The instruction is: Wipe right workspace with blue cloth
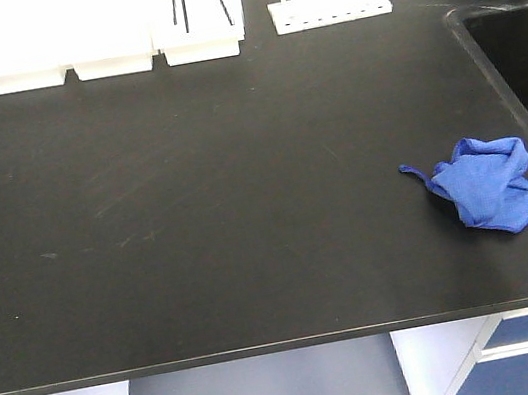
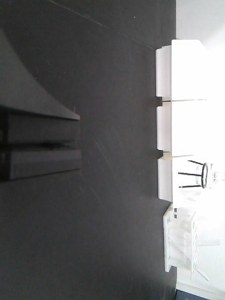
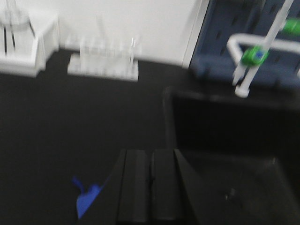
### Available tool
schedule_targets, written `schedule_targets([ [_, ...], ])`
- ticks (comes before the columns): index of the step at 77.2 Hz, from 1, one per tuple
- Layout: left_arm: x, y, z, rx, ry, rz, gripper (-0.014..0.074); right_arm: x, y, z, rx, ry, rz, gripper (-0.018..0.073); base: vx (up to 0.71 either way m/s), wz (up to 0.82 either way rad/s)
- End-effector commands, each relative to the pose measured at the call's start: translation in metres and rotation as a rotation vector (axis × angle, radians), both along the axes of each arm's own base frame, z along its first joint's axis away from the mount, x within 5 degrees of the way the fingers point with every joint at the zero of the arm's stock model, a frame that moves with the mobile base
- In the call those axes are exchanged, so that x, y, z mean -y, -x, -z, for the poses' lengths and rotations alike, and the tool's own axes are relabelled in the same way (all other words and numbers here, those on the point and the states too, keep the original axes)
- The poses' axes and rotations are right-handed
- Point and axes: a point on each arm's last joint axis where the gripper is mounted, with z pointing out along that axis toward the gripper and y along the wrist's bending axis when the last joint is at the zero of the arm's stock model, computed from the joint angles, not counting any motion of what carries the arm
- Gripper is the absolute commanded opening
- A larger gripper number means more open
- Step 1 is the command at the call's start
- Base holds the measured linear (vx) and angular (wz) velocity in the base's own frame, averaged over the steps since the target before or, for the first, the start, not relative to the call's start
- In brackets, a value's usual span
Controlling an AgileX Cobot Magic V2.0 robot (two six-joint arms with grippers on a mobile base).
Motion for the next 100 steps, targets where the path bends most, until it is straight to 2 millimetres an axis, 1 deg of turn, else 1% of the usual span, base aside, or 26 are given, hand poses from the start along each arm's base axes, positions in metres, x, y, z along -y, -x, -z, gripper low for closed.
schedule_targets([
  [1, 0.000, 0.000, -0.016, 0.101, 0.022, -0.004, -0.0006, 0.001, -0.015, -0.005, -0.009, 0.016, -0.001, -0.0003, 0.00, 0.00],
  [14, 0.000, 0.000, -0.015, 0.100, 0.022, -0.004, -0.0006, 0.003, -0.045, 0.026, -0.206, 0.007, 0.003, 0.0012, 0.00, 0.00],
  [23, 0.000, 0.000, -0.015, 0.100, 0.022, -0.004, -0.0006, 0.004, -0.064, 0.045, -0.308, 0.005, 0.003, 0.0074, 0.00, 0.00],
  [31, 0.000, 0.000, -0.015, 0.100, 0.022, -0.004, -0.0006, 0.005, -0.078, 0.061, -0.376, 0.001, 0.002, 0.0188, 0.00, 0.00],
  [33, 0.000, 0.000, -0.015, 0.100, 0.022, -0.004, -0.0006, 0.005, -0.082, 0.065, -0.392, 0.000, 0.002, 0.0238, 0.00, 0.00],
  [43, 0.000, 0.000, -0.015, 0.100, 0.022, -0.004, -0.0006, 0.005, -0.097, 0.083, -0.438, -0.001, 0.000, 0.0431, 0.00, 0.00],
  [45, 0.000, 0.000, -0.015, 0.100, 0.022, -0.004, -0.0006, 0.005, -0.101, 0.086, -0.448, -0.003, 0.000, 0.0484, 0.00, 0.00],
  [52, 0.000, 0.000, -0.015, 0.100, 0.022, -0.004, -0.0006, 0.006, -0.112, 0.099, -0.469, -0.009, 0.000, 0.0591, 0.00, 0.00],
  [57, 0.000, 0.000, -0.015, 0.100, 0.022, -0.004, -0.0006, 0.006, -0.120, 0.110, -0.486, -0.011, -0.001, 0.0633, 0.00, 0.00],
  [65, 0.000, 0.000, -0.015, 0.100, 0.022, -0.004, -0.0006, 0.006, -0.134, 0.131, -0.521, -0.017, -0.002, 0.0643, 0.00, 0.00],
  [84, 0.000, 0.000, -0.015, 0.100, 0.022, -0.004, -0.0006, 0.005, -0.158, 0.182, -0.605, -0.071, 0.014, 0.0605, 0.00, 0.00],
  [94, 0.000, 0.000, -0.015, 0.100, 0.022, -0.004, -0.0006, 0.005, -0.167, 0.200, -0.606, -0.082, 0.021, 0.0577, 0.00, 0.00],
  [100, 0.000, 0.000, -0.015, 0.100, 0.022, -0.004, -0.0006, 0.005, -0.169, 0.204, -0.594, -0.095, 0.025, 0.0542, 0.00, 0.00],
])
